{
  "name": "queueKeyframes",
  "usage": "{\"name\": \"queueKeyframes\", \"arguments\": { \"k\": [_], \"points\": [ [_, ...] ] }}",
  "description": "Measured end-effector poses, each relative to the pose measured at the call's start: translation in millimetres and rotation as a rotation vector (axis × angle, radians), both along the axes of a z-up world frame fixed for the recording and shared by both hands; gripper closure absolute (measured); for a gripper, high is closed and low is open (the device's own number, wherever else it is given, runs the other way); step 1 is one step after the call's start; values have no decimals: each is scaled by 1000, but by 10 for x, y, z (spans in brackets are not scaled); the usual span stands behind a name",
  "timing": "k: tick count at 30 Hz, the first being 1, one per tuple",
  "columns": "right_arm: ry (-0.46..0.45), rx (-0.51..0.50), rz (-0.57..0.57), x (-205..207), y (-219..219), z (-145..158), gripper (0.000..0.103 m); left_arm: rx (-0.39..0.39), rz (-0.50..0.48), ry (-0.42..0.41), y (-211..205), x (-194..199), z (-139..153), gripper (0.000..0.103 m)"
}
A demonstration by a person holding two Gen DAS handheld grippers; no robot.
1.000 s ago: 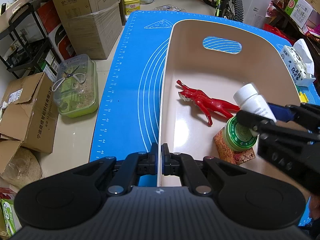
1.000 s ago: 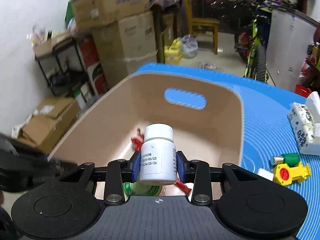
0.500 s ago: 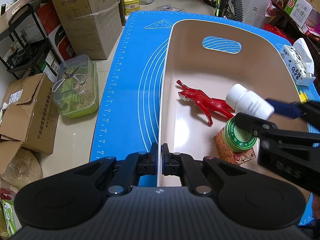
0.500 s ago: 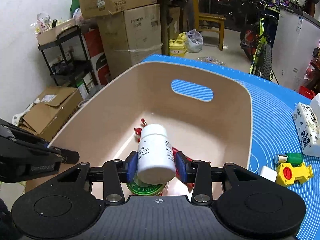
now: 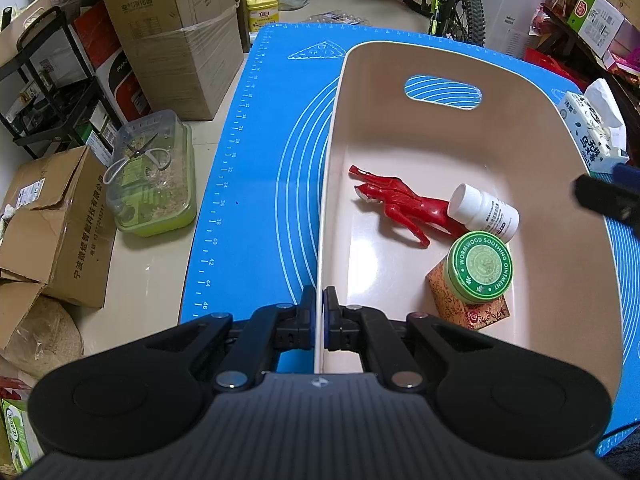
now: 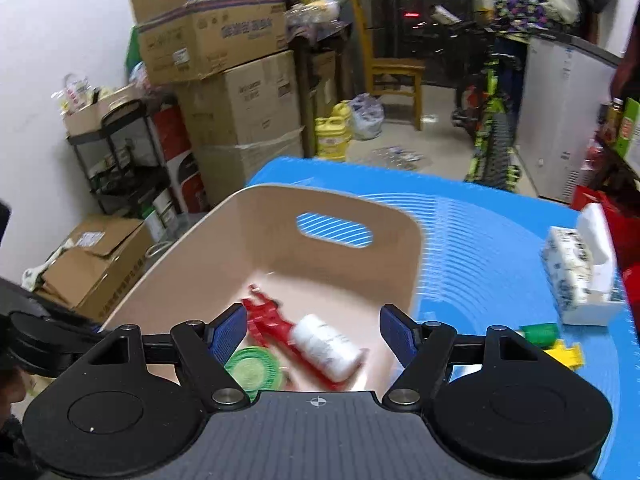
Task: Organize rigid objects
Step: 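Move the right tool to the black earbud case and grasp it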
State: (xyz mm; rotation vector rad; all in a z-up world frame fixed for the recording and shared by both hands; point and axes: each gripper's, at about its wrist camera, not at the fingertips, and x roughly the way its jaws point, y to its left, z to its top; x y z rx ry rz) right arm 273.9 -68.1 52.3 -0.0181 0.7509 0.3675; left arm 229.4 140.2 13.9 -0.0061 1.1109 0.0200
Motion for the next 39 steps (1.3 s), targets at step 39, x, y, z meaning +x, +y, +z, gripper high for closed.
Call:
{"name": "queueKeyframes", "arguments": {
  "k": [39],
  "points": [
    [298,-171,-201,214,-916,-1258,21,-5,5,-3,-4,-2,6,98]
  ]
}}
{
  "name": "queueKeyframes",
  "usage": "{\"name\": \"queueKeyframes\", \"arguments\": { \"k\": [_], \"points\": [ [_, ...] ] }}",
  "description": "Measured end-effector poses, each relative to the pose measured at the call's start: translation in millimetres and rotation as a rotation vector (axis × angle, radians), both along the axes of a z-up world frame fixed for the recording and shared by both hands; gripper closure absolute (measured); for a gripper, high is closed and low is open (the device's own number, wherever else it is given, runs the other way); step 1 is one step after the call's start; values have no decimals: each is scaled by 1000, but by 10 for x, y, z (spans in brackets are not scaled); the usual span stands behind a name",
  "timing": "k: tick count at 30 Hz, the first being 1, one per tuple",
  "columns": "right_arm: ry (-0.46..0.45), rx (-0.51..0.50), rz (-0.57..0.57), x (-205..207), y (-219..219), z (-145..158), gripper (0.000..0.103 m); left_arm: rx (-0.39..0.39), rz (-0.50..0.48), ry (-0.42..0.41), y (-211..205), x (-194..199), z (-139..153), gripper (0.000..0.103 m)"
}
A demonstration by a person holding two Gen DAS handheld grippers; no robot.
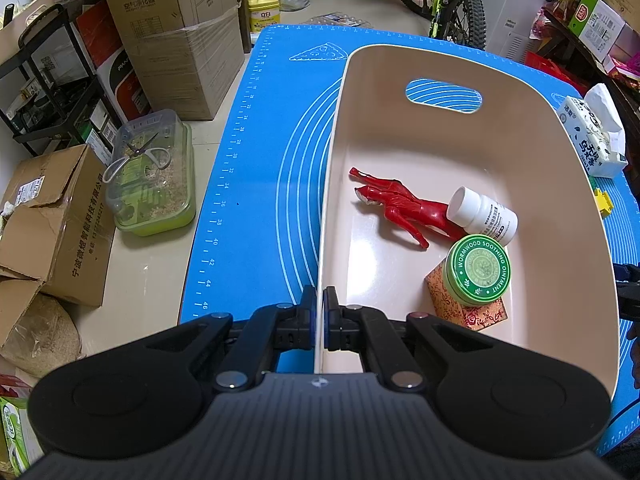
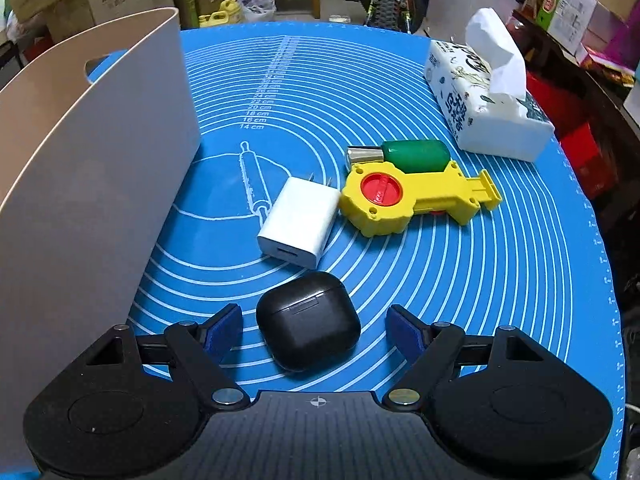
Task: Organize rigid objects
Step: 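Move the right tool to the black earbud case and grasp it, then carry the black earbud case into the bin and release it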
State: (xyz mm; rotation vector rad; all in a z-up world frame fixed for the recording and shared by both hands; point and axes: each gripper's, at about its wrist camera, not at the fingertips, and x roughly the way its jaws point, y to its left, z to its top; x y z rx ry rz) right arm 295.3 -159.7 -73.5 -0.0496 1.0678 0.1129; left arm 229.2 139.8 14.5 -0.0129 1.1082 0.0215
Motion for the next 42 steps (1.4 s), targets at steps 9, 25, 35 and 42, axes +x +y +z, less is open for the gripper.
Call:
{"name": "queueKeyframes", "arguments": {
  "k": [9,25,35,42],
  "points": [
    [-26,9,39,-20,23,49,46,1,1,1,3,3,-4,98],
    [-125,-1,49,-91,124,401,46,1,-1,0,9,3,-3,98],
    [-271,61,56,-195,217,861,46,0,0,1,16,6,3,98],
    [-385,141,54,-272,361,1163,46,3,-1,0,21,4,14,98]
  ]
}}
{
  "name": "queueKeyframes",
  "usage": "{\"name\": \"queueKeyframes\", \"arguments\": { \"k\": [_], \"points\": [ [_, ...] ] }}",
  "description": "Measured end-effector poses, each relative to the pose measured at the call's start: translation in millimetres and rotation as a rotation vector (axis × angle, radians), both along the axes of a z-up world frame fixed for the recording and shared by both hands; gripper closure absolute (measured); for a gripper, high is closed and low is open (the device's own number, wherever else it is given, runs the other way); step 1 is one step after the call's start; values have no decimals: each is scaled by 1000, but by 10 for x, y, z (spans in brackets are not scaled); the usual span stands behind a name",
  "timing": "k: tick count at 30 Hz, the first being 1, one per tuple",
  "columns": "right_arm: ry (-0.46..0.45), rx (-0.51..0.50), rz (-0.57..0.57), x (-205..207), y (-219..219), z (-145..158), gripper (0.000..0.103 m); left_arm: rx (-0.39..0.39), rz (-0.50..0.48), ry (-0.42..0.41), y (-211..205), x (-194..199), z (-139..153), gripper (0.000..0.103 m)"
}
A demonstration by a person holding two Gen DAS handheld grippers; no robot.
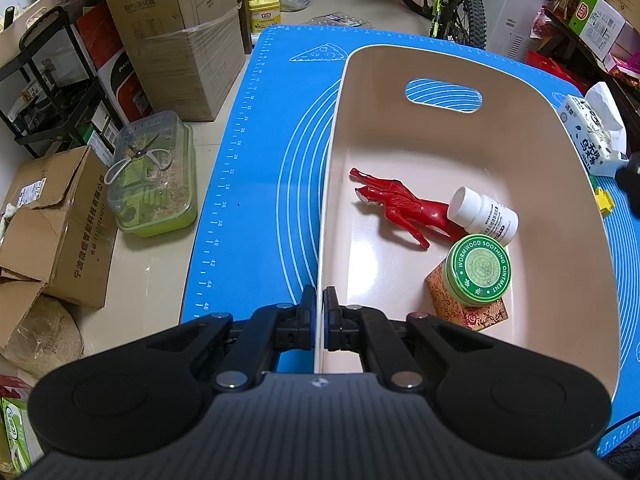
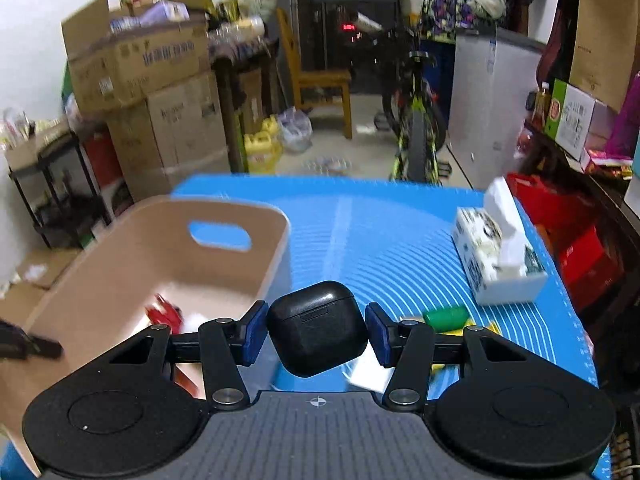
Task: Organize rigid objects
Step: 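Carry the black earbud case into the bin and release it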
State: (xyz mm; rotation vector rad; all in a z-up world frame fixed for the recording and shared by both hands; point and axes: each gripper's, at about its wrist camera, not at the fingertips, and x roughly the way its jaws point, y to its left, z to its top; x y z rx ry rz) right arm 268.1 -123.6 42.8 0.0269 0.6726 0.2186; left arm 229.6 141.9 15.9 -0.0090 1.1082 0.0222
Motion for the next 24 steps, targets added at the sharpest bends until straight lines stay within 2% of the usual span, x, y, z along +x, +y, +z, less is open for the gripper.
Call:
{"name": "queueKeyframes", "arguments": {
  "k": [4,10,24],
  "points": [
    [-48,34,13,-20,113,124,46,3,-2,0,-3,-3,-3,98],
    [-60,48,47,9,307,160,46,2,-2,0,-8,0,-6,98],
    [3,-57,177,103,950,-118,46,5,-5,1,-28,3,-9,98]
  ]
}}
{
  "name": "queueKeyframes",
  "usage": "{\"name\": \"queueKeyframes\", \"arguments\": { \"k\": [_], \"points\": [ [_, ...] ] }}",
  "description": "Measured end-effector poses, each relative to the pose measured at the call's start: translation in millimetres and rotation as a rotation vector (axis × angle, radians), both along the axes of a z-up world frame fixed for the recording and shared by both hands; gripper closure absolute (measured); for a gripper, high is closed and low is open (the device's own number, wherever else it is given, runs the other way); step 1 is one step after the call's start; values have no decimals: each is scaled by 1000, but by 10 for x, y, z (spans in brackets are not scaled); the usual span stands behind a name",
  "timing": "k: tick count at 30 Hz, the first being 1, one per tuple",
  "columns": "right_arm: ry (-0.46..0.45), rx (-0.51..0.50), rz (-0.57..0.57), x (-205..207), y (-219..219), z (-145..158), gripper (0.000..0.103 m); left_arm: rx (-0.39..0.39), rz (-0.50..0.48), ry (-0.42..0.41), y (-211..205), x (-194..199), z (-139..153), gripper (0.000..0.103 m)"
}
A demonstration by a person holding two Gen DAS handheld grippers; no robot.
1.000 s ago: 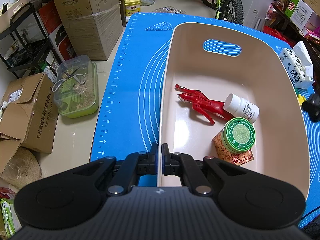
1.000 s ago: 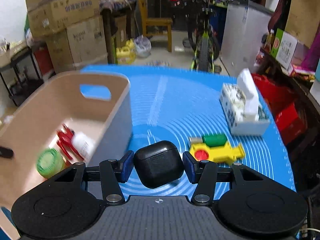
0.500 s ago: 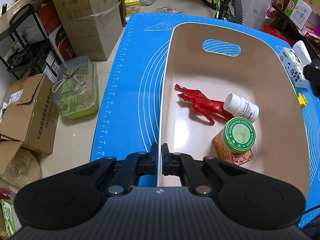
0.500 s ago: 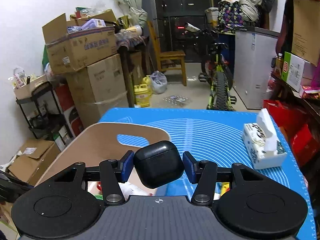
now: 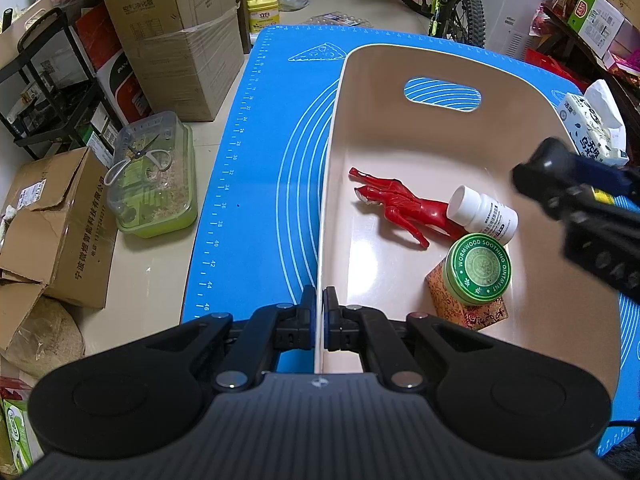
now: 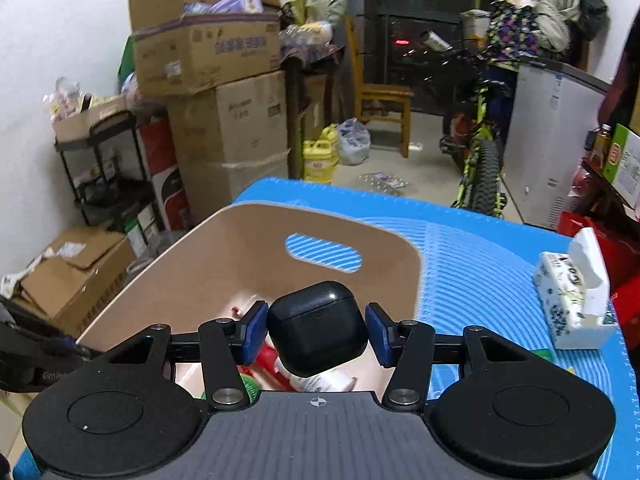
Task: Organize rigid objects
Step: 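Carry the black earbud case into the bin and release it, then move the right tool to the yellow toy gun and grasp it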
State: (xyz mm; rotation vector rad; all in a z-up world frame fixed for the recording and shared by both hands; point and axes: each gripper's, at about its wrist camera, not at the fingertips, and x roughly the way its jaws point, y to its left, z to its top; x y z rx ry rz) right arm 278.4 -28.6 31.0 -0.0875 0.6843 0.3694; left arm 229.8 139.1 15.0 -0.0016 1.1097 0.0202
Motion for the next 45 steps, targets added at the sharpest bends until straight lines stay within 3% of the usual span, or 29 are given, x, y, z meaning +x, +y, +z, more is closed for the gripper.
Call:
{"name": "queueKeyframes", "arguments": {
  "k": [12,23,28,36,45],
  "points": [
    [120,-72,52,94,191,-274,46,3,-1,-4,4,-3,2,98],
    [92,-36,29,39,98,-115,35,5,-1,-4,14,2,5,98],
    [57,12,-8,12,-66,73,31,5,-1,-4,10,2,5,98],
    [6,-6,-104,96,-501,291,28,5,-3,-5,12,3,4,98],
    [32,-54,-281,325,-1313,177,26,10,-1,-7,-4,-1,3,98]
  ]
}}
